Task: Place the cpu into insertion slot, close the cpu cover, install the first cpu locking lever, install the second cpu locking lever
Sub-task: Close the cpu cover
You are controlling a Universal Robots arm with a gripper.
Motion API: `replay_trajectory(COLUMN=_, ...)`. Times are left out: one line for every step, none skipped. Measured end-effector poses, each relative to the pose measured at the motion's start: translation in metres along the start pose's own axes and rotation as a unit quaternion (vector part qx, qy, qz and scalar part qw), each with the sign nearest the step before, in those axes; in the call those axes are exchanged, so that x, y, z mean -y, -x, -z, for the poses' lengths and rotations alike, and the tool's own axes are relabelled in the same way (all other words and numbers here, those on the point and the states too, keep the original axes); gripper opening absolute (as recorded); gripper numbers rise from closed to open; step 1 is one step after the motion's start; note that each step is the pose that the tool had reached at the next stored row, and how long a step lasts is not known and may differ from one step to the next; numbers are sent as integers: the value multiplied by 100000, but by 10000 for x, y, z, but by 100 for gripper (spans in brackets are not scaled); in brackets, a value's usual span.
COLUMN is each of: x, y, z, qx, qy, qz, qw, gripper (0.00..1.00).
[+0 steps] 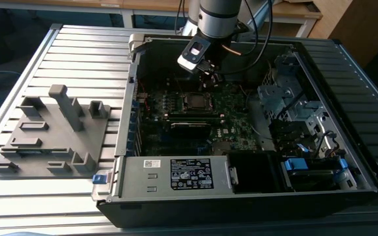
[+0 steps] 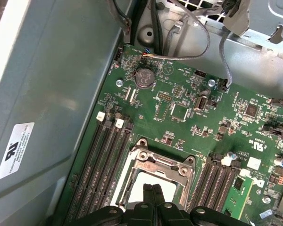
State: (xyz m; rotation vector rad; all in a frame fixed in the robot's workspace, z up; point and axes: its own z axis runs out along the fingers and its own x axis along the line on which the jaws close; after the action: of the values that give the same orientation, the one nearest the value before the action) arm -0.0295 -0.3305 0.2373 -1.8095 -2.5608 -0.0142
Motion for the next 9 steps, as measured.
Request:
replay_trajectory(x=0, y=0, z=0, qx=0, qy=1, qz=109, qw=100000, gripper=10)
replay_trajectory(x=0, y=0, z=0, qx=-6, qy=-2, qz=287, qw=100000, gripper=10)
replay_trajectory(x=0, y=0, z=0, qx=-17, qy=1, qz=471, qw=99999, gripper=10)
replay_trajectory(x=0, y=0, z=0, qx=-27, qy=3, qz=676, qw=99998, gripper=10)
replay_trajectory(x=0, y=0, z=0, qx=-29, qy=3, qz=868, qw=99996, gripper=10)
replay_trajectory(x=0, y=0, z=0, qx=-30, qy=0, qz=951, qw=99995, gripper=10)
replay_trajectory(x=0, y=0, z=0, qx=-30, qy=0, qz=957, qw=99995, gripper=10)
replay_trajectory(x=0, y=0, z=0, qx=-29, qy=-1, qz=962, qw=99995, gripper=10)
replay_trajectory(x=0, y=0, z=0, qx=-30, qy=0, qz=965, qw=99995, gripper=10)
